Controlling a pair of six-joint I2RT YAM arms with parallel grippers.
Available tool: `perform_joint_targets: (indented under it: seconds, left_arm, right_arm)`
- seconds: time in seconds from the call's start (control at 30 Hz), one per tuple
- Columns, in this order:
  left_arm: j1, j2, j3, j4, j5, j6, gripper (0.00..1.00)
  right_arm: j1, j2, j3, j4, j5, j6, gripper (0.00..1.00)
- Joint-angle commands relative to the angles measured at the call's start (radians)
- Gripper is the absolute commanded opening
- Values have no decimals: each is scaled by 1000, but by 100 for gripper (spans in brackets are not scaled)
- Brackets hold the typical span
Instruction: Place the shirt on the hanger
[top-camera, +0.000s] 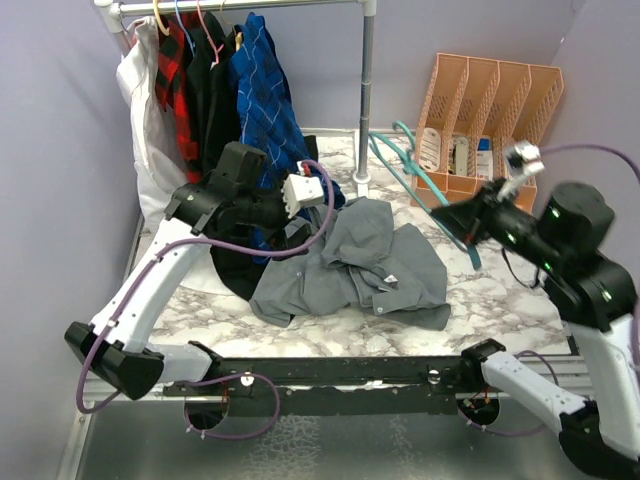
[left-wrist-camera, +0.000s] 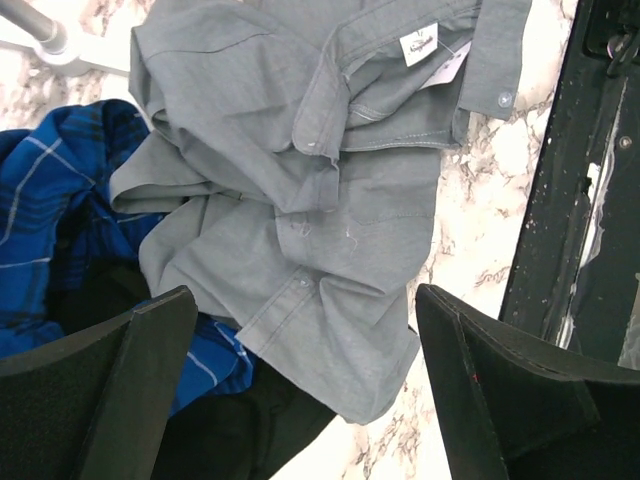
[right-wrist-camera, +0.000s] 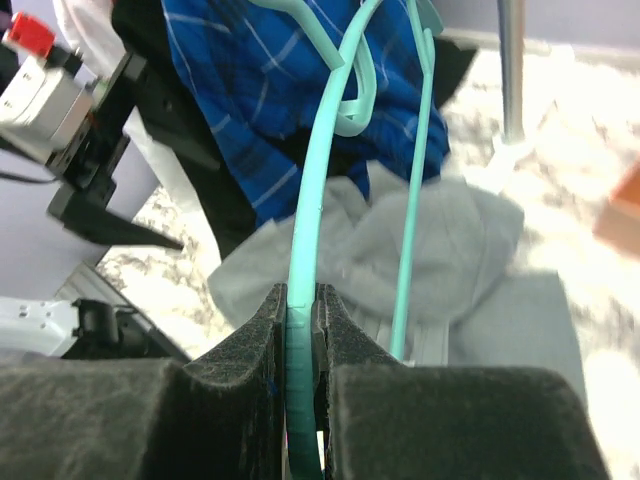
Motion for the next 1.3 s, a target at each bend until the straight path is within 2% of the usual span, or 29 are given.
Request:
perform_joint_targets:
  seconds: [0.0,0.23,0.37,0.47,0.73,0.97,1.07,1.17,1.27]
  left_arm:
    - [-59,92,45,39,-78,-54,96]
    - [-106,384,194,37,-37,-180,99]
    - [-211,509,263,20,-139,-142,99]
    - [-270,590,312,-22,-156,-82,99]
    - [-304,779,453,-207,-120,74,82]
    - [-304,811,435,-214,-251,111,76]
    - [-304,824,445,-219,-264,117,65]
    - [-303,850,472,-241,-263,120,48]
    - [-303,872,492,-267,-263,122,21]
  right_arm:
    - [1,-149,-8,-378,160,163,1]
    - [1,-282,55,-666,269,311,1]
    - [-1,-360,57,-677,211,340,1]
    - [0,-391,37,-677,199,353,1]
    - [0,-442,11,-679,196,347,1]
    - [0,-460,-11,-677,135,312,1]
    - [-1,-470,-36,-676,106,300,1]
    - [0,-486,-83,-677,69,296,1]
    - [0,-494,-108,-677,21,286,1]
